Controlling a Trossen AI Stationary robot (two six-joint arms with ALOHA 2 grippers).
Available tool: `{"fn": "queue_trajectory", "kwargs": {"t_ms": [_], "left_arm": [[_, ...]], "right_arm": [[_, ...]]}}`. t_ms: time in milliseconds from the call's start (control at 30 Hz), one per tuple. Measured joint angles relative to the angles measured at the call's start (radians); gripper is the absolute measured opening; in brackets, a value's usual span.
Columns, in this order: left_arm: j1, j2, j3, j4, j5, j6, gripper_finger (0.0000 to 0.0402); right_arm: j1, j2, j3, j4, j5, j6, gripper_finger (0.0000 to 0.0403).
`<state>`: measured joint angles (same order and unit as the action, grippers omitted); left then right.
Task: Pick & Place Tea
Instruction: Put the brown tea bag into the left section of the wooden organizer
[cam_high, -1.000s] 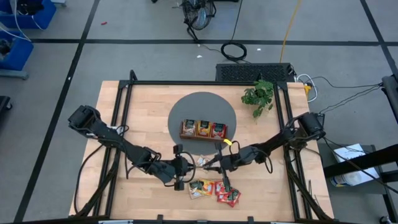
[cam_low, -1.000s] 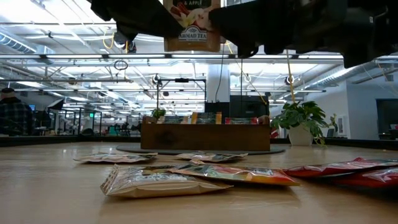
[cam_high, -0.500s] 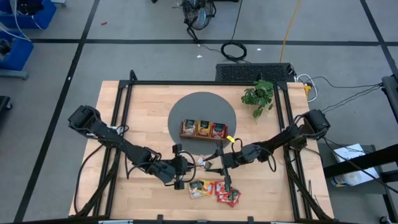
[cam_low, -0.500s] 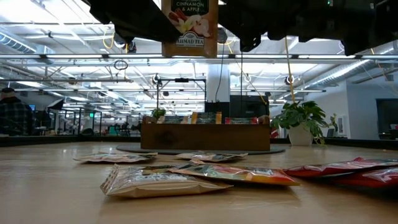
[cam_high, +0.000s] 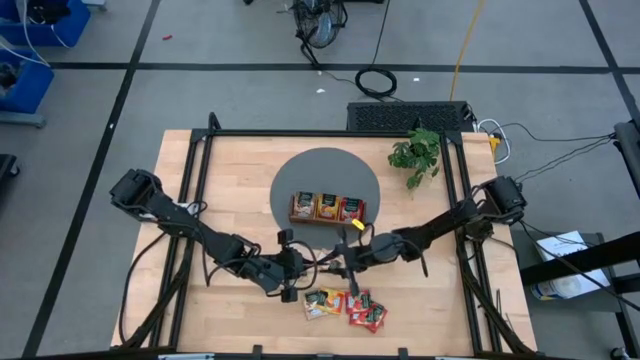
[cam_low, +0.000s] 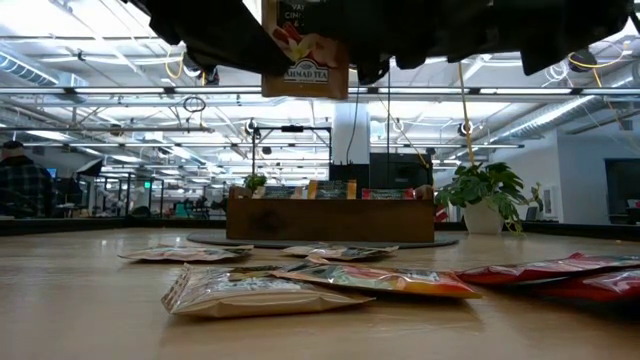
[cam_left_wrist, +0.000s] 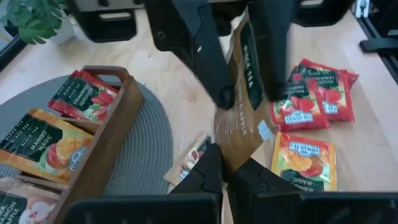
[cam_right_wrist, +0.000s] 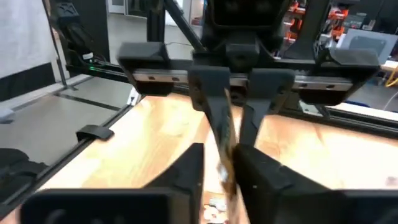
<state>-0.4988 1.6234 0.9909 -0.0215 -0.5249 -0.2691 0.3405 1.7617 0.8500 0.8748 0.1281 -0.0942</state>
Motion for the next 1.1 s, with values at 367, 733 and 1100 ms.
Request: {"fn": "queue_trajectory", "kwargs": {"t_ms": [367, 733, 1100], "left_arm": [[-0.003, 0.000, 0.001, -0.008, 0.006, -0.010, 0.0015], [-0.136, -0.072, 0.000, -0.193, -0.054, -0.072, 0.0135], [-0.341, -0.042, -0.077, -0.258, -0.195, -0.308, 0.0164]], "right_arm": [[-0.002, 0.001, 0.003, -0.004, 0.003, -0.020, 0.0002], [-0.025, 0.001, 0.004, -0.044, 0.006, -0.020, 0.0000], [-0.222, 0.001, 0.004, -0.015, 0.009, -0.012, 0.0000]]}}
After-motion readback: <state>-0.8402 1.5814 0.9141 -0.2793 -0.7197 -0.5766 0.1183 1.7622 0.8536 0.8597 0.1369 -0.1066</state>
